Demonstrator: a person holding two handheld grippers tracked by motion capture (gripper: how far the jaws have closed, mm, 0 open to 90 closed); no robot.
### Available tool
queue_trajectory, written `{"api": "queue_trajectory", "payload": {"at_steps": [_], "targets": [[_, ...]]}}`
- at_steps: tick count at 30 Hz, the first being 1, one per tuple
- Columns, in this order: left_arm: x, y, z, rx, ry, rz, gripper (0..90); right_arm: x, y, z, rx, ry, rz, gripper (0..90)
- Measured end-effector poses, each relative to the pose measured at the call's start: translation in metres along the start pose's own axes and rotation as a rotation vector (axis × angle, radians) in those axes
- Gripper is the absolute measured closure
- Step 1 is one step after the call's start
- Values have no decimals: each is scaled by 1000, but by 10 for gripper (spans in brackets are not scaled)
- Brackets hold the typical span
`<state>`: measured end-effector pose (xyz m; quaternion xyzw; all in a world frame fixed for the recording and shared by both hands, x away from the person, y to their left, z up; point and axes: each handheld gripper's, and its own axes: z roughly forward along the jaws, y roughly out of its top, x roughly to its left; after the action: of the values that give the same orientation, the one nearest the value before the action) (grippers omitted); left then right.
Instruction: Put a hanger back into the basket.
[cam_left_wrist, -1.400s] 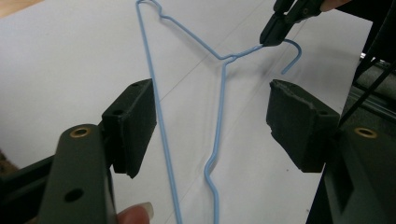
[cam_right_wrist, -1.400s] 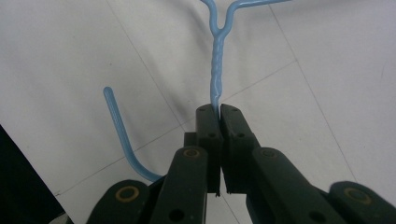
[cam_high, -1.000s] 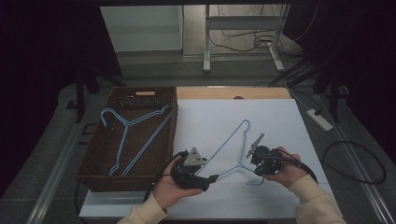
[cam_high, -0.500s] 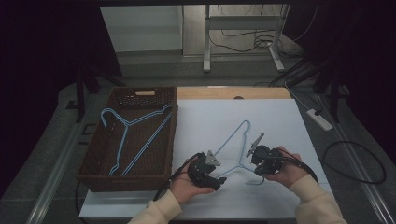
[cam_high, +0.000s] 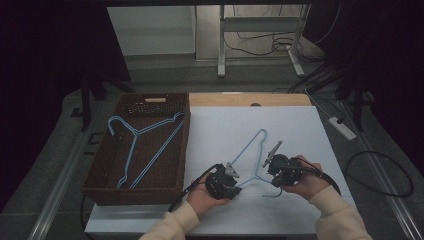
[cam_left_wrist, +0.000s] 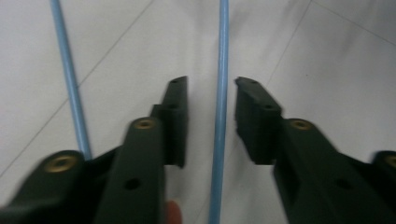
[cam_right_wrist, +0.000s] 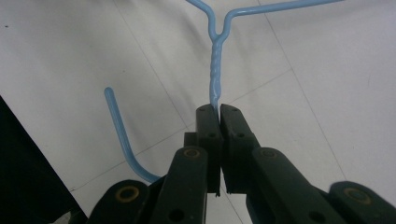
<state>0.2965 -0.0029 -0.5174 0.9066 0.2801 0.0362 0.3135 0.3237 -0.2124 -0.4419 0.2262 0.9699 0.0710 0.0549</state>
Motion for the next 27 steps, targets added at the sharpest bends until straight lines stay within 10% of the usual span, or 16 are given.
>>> {"api": "queue_trajectory", "payload": {"at_steps": [8, 16, 21, 27], "targets": [[1, -1, -4, -12, -9, 19, 848, -1, -3, -5, -70, 0, 15, 855], [0, -2, -16, -70, 14, 14, 852, -28, -29, -16, -537, -57, 242, 466], [-2, -3, -29, -105, 32, 11, 852, -32, -49, -15, -709, -128, 301, 388], [-5, -4, -46, -146, 52, 9, 852, -28, -71, -8, -782, -138, 338, 377]]}}
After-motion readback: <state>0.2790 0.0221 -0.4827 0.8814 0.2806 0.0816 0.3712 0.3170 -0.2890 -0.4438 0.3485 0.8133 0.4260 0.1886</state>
